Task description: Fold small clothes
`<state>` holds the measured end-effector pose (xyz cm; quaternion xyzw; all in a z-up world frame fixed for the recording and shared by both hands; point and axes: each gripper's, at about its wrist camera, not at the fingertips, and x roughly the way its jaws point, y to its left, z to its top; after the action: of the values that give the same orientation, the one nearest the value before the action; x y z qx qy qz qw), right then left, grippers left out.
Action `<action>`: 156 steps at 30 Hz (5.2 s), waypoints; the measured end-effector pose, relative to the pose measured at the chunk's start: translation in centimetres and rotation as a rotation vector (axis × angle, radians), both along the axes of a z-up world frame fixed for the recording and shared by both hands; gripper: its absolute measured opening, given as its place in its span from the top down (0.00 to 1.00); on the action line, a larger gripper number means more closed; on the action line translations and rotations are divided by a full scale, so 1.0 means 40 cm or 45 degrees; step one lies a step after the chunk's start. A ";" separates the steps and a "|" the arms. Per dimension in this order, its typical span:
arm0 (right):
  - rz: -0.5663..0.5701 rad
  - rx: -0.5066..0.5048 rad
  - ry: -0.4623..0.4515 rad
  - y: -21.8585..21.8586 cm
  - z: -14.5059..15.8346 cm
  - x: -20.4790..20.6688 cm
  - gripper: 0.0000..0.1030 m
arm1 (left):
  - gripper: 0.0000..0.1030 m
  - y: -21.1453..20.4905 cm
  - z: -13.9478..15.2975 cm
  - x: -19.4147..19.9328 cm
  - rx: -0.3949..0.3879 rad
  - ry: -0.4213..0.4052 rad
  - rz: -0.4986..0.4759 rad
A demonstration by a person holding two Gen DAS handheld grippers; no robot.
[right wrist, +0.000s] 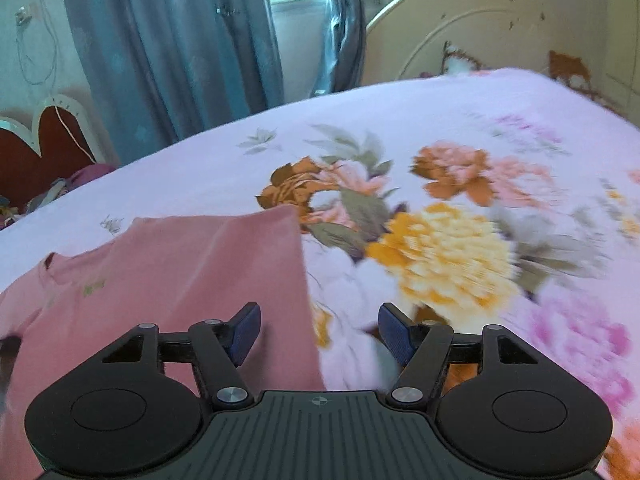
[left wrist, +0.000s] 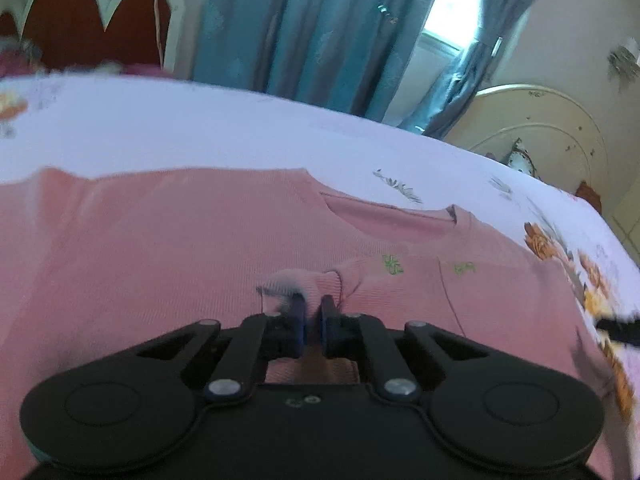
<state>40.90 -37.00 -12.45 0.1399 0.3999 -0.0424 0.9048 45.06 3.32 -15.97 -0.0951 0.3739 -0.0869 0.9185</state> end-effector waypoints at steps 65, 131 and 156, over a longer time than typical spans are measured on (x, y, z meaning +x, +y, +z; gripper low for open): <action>0.564 -0.127 0.051 0.797 -0.052 0.009 0.45 | 0.17 0.962 0.067 -0.249 -0.128 0.116 0.930; 0.775 -0.185 -0.095 0.682 0.032 -0.146 0.44 | 0.35 0.271 0.041 -0.276 0.374 0.001 0.109; 0.296 0.072 -0.049 0.384 0.048 -0.053 0.92 | 0.77 0.304 0.000 -0.232 0.388 -0.055 0.194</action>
<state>38.79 -21.65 -10.55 0.1187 0.3969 0.0768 0.9069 35.80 15.49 -15.99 0.0192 0.3548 0.0386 0.9340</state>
